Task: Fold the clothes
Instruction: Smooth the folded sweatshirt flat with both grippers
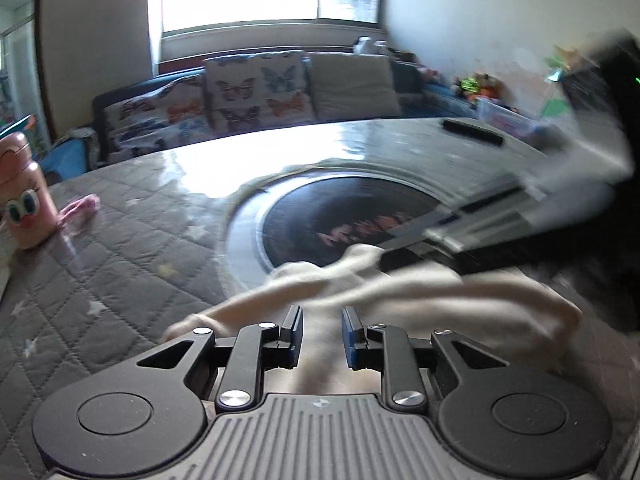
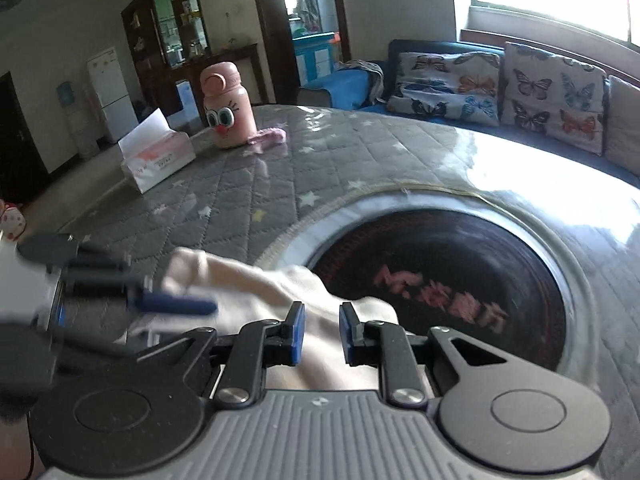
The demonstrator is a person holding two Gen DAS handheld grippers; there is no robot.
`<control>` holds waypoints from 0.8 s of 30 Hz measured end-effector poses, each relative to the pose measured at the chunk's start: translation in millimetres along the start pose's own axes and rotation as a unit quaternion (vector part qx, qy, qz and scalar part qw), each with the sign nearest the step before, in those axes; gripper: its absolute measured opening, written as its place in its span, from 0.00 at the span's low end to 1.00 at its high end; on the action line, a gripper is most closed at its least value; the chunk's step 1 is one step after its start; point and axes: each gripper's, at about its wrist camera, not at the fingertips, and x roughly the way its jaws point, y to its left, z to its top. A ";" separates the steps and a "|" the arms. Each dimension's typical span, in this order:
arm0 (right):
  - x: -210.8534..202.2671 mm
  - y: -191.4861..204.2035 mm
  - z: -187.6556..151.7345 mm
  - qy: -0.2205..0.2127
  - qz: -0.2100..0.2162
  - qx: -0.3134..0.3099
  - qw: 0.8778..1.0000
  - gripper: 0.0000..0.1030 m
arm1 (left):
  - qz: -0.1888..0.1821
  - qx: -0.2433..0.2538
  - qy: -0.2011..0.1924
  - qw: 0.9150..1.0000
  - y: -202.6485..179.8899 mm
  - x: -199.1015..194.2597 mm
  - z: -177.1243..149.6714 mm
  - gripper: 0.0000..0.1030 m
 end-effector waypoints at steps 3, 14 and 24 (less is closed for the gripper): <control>2.1 2.5 -5.5 -0.001 -0.005 -0.003 1.000 0.18 | 0.016 -0.022 0.010 1.000 9.8 11.0 5.6 0.23; 6.6 17.5 -17.8 -0.014 -0.013 -0.019 1.000 0.18 | 0.036 -0.030 0.014 0.999 19.4 12.3 0.8 0.23; -9.9 -8.1 -34.8 -0.009 -0.034 0.019 0.999 0.18 | 0.042 -0.028 0.010 0.999 19.6 7.8 -3.6 0.33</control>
